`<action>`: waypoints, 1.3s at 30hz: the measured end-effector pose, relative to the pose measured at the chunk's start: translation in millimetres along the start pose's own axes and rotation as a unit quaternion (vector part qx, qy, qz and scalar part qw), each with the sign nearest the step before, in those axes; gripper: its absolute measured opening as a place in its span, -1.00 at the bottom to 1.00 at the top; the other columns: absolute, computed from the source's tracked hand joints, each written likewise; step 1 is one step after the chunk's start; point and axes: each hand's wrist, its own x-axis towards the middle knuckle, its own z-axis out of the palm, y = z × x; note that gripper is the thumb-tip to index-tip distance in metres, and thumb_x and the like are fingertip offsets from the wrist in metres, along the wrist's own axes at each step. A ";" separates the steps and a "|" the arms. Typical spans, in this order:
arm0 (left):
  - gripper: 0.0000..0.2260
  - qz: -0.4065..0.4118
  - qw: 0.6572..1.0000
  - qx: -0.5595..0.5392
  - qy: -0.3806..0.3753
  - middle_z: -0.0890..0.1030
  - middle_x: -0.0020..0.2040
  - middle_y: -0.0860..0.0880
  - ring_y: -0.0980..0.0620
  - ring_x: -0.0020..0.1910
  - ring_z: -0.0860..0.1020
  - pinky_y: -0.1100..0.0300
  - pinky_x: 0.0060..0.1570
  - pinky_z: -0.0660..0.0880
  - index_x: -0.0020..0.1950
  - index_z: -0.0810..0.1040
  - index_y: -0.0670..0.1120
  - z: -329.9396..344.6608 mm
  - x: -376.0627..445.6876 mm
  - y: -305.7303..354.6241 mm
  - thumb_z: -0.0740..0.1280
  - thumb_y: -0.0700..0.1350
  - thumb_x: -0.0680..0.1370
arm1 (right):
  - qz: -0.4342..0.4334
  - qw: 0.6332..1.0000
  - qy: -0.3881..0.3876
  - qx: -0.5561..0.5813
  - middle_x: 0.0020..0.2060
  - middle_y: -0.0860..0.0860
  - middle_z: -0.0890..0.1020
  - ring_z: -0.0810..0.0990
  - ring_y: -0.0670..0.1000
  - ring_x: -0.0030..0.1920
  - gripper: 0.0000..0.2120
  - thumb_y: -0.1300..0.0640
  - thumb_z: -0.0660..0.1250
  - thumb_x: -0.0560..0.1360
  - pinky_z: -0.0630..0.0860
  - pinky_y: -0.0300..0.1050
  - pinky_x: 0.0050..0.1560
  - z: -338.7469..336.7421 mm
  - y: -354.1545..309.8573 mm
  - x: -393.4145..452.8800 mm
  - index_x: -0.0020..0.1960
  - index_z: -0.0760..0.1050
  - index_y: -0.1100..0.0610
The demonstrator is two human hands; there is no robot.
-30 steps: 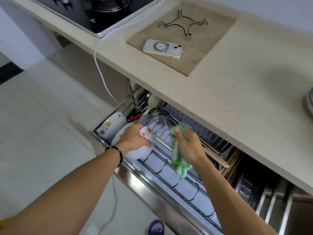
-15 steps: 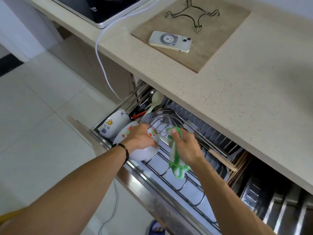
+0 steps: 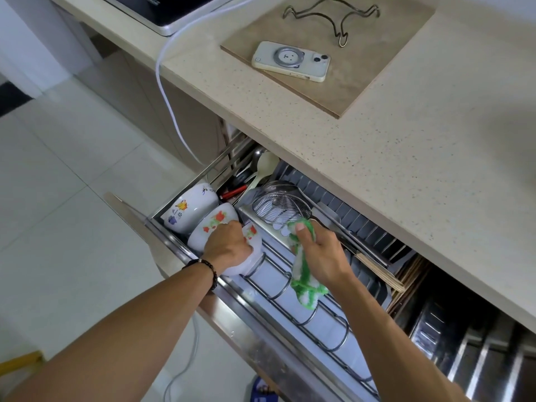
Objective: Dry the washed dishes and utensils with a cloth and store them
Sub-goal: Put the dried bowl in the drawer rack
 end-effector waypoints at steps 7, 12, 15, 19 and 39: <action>-0.89 0.156 0.978 -0.138 0.011 0.66 -0.03 0.03 0.03 -0.01 0.61 0.33 -0.09 0.52 0.07 0.65 -0.08 -38.2 -47.4 48.9 0.39 -0.12 0.57 | 0.031 0.993 0.062 0.092 0.07 0.41 0.59 0.59 0.40 0.07 -0.48 -0.17 0.12 0.66 0.53 0.35 0.17 -27.4 -20.1 -22.7 0.15 0.52 0.30; -0.82 0.247 0.927 -0.204 -0.195 0.71 -0.14 0.08 0.08 -0.04 0.66 0.07 0.11 0.57 -0.04 0.66 0.02 -68.8 -103.4 118.1 0.43 -0.24 0.46 | 0.020 0.983 0.085 0.163 0.27 0.18 0.58 0.56 0.21 0.28 -0.49 -0.23 0.06 0.66 0.44 0.26 0.36 -74.7 -49.0 -56.4 0.40 0.44 0.09; -0.84 0.283 0.921 -0.175 -0.200 0.66 -0.16 0.17 0.26 -0.15 0.63 0.35 -0.09 0.50 0.00 0.58 0.04 -75.3 -137.7 162.3 0.49 -0.15 0.50 | 0.020 0.972 0.111 0.204 0.41 0.12 0.48 0.47 0.15 0.39 -0.36 -0.32 0.00 0.63 0.37 0.24 0.44 -110.9 -62.6 -83.1 0.53 0.32 0.07; -0.85 0.322 0.915 -0.182 -0.159 0.69 -0.14 0.02 0.01 -0.11 0.68 0.08 -0.07 0.63 -0.01 0.61 -0.02 -78.0 -178.0 217.7 0.52 -0.15 0.47 | -0.029 0.962 0.154 0.222 0.17 0.14 0.64 0.62 0.09 0.20 -0.52 -0.15 0.06 0.69 0.55 -0.01 0.24 -173.7 -70.8 -139.2 0.31 0.50 0.19; -0.86 0.539 0.803 -0.016 -0.254 0.66 -0.14 -0.02 0.13 -0.18 0.58 0.23 -0.05 0.50 0.07 0.67 -0.16 59.5 -398.7 514.8 0.38 -0.33 0.57 | -0.015 0.938 0.345 0.034 0.50 -0.12 0.25 0.29 -0.08 0.47 -0.45 0.06 0.37 0.56 0.26 -0.26 0.26 -453.1 66.3 -419.3 0.51 0.34 -0.11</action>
